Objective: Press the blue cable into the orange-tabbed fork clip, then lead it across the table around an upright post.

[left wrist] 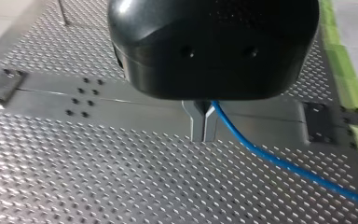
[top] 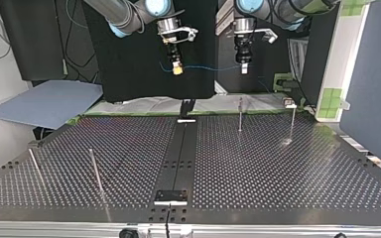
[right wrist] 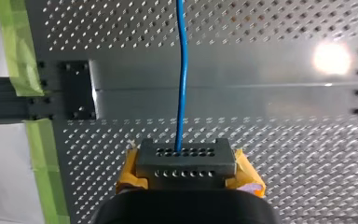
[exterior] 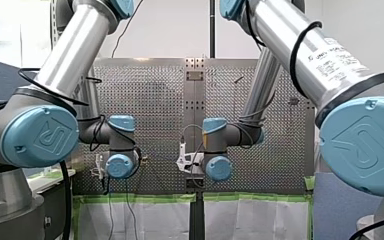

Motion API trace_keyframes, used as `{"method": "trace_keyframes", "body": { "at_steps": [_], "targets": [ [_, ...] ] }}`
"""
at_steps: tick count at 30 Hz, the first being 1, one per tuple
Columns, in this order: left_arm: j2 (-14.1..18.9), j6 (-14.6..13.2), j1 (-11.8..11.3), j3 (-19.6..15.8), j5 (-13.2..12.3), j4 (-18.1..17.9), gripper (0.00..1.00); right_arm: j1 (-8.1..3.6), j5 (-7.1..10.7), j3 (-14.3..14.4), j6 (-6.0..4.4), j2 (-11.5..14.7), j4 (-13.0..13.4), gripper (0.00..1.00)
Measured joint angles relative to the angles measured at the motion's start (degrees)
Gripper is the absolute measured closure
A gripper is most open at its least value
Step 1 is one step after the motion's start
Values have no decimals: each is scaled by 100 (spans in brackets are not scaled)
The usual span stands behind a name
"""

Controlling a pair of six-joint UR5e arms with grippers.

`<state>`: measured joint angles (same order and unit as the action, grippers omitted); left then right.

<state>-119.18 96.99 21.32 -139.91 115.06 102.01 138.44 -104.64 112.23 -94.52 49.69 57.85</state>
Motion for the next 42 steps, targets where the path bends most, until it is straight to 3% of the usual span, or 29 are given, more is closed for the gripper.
{"method": "trace_keyframes", "body": {
  "at_steps": [6,17,29,36,42],
  "targets": [
    [-157,-103,-239,5,-166,2,100,-127,64,-320,-69,-282,-142,100],
    [-554,-275,-790,282,-645,-20,100,-331,416,-911,-68,-347,-564,100],
    [-1198,-234,-964,707,-724,67,100,-474,702,-1155,-59,-444,-699,100],
    [-1262,-234,-1010,811,-799,195,100,-514,734,-1262,-73,-755,-714,100],
    [-1264,-226,-1111,1060,-954,439,100,-527,763,-1398,-77,-836,-757,100]
  ]
}}
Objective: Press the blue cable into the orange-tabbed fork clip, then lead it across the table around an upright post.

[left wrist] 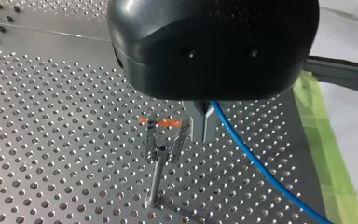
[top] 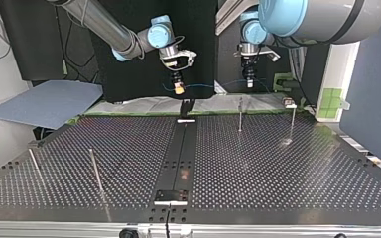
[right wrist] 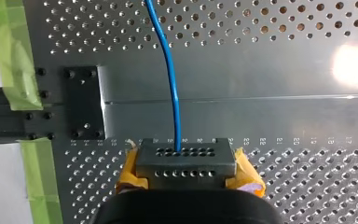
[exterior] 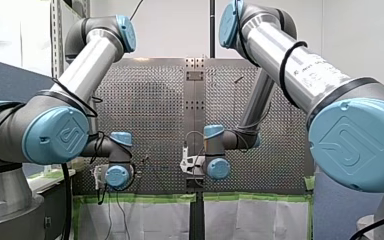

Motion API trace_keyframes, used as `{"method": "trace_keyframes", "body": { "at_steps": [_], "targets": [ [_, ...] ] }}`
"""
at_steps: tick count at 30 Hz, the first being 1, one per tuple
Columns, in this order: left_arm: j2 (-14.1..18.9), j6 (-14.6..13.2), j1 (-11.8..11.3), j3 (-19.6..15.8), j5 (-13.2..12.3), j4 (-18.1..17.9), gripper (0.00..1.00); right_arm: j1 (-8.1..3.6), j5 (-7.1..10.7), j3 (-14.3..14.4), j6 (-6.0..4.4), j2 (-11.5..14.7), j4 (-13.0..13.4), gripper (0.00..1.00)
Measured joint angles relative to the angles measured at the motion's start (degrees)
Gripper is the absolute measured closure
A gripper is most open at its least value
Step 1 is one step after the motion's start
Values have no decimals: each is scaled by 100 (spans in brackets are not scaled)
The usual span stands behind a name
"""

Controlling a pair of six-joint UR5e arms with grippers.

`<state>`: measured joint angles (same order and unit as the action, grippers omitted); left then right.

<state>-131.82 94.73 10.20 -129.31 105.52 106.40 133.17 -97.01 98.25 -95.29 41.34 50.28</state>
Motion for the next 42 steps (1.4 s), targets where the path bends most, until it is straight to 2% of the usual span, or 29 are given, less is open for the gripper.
{"method": "trace_keyframes", "body": {
  "at_steps": [7,17,31,36,42],
  "targets": [
    [-3,134,-99,381,-199,263,100,-67,72,-182,8,-28,-39,100],
    [-4,349,-259,632,-375,416,100,-196,202,-445,5,-335,-127,100],
    [-36,486,-486,713,-498,486,100,-176,218,-700,75,-423,-281,100],
    [-275,488,-548,923,-514,679,100,-138,303,-730,93,-427,-273,100],
    [-596,607,-628,1106,-606,696,100,-128,360,-737,148,-431,-272,100]
  ]
}}
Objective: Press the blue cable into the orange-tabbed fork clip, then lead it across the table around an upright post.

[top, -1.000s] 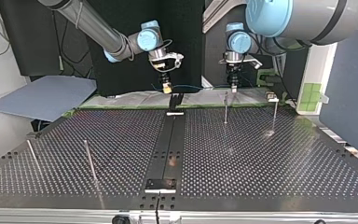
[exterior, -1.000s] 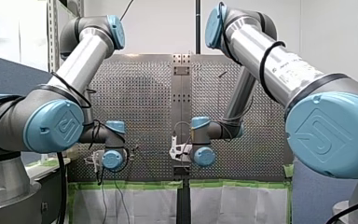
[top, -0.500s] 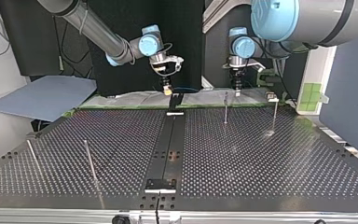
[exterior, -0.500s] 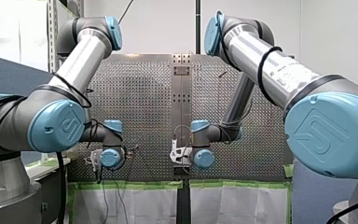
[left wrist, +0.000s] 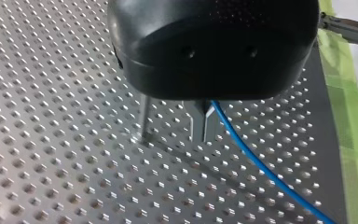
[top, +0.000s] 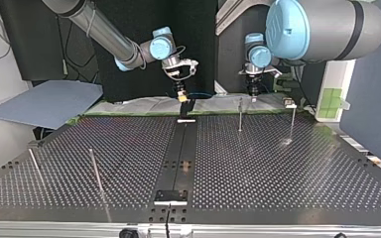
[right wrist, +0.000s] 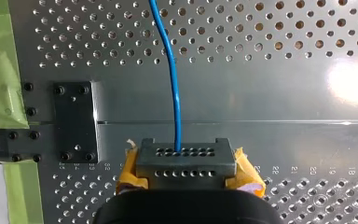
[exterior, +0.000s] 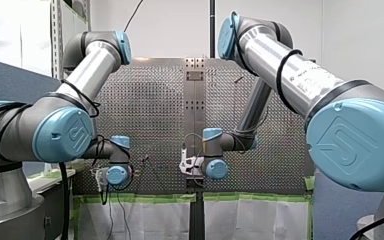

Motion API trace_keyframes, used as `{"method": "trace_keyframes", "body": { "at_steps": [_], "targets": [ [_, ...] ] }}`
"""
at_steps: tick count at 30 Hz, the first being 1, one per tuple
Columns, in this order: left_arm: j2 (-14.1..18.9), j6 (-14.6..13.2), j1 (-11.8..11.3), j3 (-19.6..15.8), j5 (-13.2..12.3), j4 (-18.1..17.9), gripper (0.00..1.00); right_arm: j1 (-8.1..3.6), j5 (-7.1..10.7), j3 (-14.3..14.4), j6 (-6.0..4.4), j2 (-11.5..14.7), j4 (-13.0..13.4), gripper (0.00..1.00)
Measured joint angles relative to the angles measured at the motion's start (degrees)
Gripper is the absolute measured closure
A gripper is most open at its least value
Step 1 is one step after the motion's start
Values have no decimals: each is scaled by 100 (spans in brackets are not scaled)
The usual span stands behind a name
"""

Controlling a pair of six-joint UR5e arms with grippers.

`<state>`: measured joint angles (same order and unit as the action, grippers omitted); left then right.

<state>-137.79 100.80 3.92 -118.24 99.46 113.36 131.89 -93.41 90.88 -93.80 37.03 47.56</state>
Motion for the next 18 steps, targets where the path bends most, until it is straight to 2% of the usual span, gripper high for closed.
{"method": "trace_keyframes", "body": {
  "at_steps": [7,18],
  "targets": [
    [-82,255,-119,126,-172,32,100,5,5,-13,24,-5,-3,100],
    [-79,160,-218,77,-285,211,100,20,6,-24,27,-6,-25,100]
  ]
}}
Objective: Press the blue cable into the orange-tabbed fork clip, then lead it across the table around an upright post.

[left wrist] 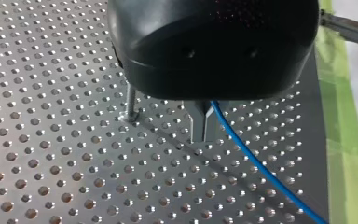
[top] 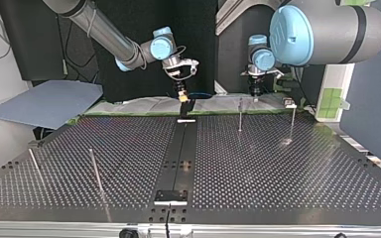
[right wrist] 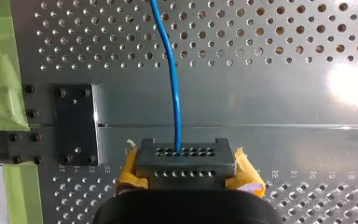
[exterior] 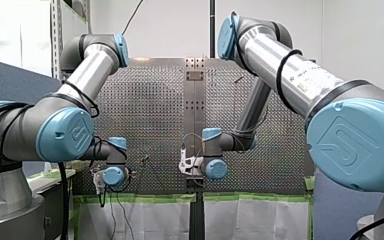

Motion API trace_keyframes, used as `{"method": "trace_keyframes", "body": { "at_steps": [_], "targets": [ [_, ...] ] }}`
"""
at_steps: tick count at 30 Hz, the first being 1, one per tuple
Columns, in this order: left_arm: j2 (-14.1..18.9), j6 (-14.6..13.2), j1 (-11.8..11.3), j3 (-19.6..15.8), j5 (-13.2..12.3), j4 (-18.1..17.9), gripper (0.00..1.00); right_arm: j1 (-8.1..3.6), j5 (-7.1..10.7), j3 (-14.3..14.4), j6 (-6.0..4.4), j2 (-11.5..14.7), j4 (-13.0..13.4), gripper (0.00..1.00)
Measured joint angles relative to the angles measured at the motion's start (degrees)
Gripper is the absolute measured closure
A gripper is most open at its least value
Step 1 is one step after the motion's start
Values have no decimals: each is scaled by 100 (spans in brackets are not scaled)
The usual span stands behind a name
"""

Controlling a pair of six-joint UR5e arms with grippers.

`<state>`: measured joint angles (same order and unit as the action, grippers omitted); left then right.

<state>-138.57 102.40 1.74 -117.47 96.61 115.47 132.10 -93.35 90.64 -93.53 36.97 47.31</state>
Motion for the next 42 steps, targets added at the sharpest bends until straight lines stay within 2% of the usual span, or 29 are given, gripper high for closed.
{"method": "trace_keyframes", "body": {
  "at_steps": [4,9,14,20,25,34,42],
  "targets": [
    [31,-65,-3,-16,-16,20,100,4,0,-22,0,0,-8,100],
    [247,-101,-4,-18,-10,67,100,19,0,-76,0,0,-34,100],
    [401,19,-13,-19,-20,59,100,28,-1,-121,0,0,-55,100],
    [417,104,-11,-20,-26,33,100,31,-13,-131,0,0,-82,100],
    [417,-28,2,-41,-19,168,100,60,-10,-133,13,0,-130,100],
    [421,-332,20,-301,23,327,100,122,-10,-132,90,-5,-268,100],
    [424,-386,29,-316,-31,295,100,127,-18,-134,114,-3,-346,100]
  ]
}}
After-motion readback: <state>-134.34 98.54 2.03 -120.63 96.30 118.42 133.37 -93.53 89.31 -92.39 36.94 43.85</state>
